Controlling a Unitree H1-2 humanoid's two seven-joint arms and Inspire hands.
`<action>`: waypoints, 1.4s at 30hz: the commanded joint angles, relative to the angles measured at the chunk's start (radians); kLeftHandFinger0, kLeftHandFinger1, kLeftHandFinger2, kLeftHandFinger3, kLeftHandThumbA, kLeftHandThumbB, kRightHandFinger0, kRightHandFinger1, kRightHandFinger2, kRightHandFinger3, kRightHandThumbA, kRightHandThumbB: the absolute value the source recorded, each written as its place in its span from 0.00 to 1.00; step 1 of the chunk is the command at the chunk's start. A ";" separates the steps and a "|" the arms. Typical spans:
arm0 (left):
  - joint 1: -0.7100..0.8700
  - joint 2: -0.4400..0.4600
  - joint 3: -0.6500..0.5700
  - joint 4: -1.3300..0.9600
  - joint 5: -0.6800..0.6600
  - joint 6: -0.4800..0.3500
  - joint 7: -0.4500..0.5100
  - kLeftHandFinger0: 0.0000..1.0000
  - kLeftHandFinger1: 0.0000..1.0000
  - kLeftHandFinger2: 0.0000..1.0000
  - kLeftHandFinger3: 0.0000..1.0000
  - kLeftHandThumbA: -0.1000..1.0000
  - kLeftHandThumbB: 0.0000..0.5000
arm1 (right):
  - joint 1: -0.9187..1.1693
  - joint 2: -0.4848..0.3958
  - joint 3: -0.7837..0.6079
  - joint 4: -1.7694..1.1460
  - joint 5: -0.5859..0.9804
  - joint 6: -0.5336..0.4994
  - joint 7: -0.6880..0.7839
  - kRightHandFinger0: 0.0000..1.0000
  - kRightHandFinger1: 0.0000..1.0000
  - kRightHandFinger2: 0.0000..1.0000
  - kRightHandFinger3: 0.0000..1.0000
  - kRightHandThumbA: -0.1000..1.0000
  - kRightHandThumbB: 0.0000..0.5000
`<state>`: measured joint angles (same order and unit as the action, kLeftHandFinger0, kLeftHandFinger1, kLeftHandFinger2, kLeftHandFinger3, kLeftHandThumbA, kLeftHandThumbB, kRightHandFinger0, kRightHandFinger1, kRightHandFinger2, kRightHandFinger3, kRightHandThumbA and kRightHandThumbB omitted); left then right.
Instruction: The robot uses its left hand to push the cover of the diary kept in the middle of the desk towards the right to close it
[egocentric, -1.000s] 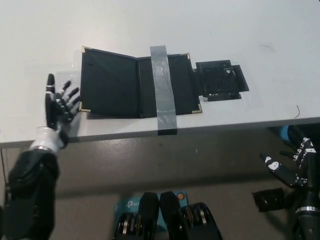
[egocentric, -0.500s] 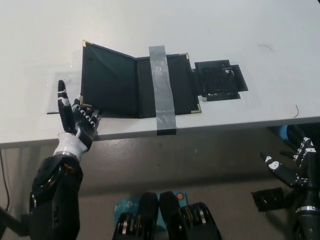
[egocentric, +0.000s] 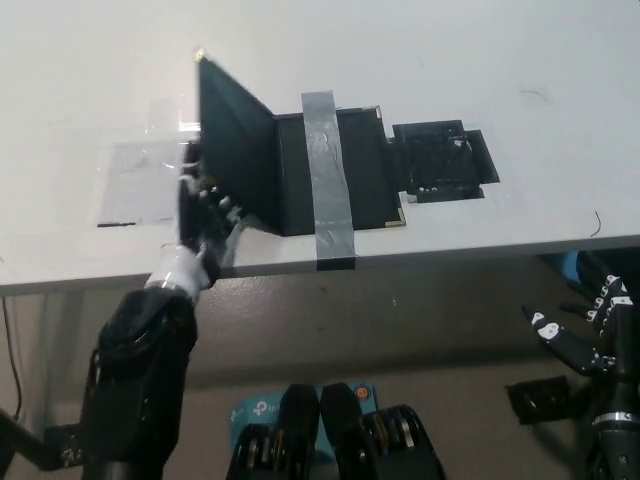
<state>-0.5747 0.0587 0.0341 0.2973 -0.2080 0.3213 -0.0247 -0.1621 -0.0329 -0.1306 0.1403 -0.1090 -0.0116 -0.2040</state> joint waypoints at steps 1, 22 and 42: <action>-0.117 0.030 -0.185 -0.006 0.225 -0.085 -0.026 1.00 1.00 1.00 1.00 1.00 0.52 | -0.028 -0.013 0.004 -0.036 -0.011 0.003 0.000 0.57 0.76 0.84 0.88 0.90 0.15; -0.316 0.268 -1.119 0.033 1.290 -0.041 -0.067 1.00 1.00 1.00 1.00 1.00 0.71 | -0.046 -0.011 0.000 -0.022 0.026 0.001 0.017 0.53 0.73 0.83 0.88 0.89 0.16; -0.042 -0.014 -0.010 -0.806 0.145 0.118 0.107 1.00 1.00 1.00 1.00 1.00 0.49 | -0.041 -0.013 -0.002 -0.021 0.015 -0.008 0.006 0.52 0.74 0.83 0.89 0.88 0.09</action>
<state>-0.6165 0.1883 -0.3876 -0.0760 0.3788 0.3007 -0.0188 -0.1593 -0.0334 -0.1300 0.1626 -0.1048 0.0087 -0.2035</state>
